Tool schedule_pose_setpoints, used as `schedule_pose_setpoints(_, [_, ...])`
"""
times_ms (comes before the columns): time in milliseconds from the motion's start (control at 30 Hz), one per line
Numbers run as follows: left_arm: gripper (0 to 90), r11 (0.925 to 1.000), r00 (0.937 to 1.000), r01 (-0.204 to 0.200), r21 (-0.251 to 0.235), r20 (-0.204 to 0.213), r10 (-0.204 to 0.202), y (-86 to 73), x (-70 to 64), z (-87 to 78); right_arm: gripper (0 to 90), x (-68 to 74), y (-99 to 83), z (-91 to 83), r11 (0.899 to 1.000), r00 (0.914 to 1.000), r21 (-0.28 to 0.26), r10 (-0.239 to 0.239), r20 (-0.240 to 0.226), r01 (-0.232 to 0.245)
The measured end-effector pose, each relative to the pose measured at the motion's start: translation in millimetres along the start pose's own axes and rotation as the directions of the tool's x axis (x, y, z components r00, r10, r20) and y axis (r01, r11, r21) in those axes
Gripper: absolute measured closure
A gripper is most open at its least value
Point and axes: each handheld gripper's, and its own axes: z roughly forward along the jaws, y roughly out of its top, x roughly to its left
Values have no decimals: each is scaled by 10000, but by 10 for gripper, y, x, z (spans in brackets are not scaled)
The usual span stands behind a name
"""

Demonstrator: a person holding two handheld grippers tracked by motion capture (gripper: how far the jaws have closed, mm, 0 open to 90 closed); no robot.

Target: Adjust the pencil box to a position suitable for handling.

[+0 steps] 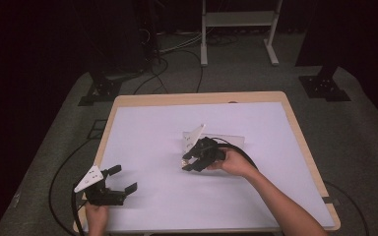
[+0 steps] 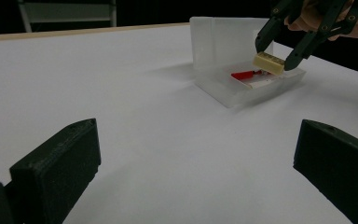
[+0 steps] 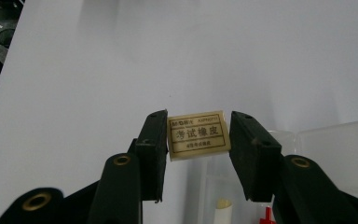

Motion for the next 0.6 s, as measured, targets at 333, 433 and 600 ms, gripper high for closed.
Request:
schedule_pose_setpoints(333, [0, 10000, 10000, -2, -18, -20, 2, 1, -1, 1, 571, -74, 27, -10, 10000, 10000, 19, 92, 26, -92])
schedule_pose_setpoints(433, [0, 10000, 10000, -6, -12, -16, 6, 1, -1, 2, 571, -103, 26, -17, 9999, 9999, 13, 144, 41, -144])
schedule_pose_setpoints(600, [0, 10000, 10000, -14, -2, -13, 14, 1, 0, 3, 571, -138, 35, -30, 9997, 9997, -45, 223, 77, -223])
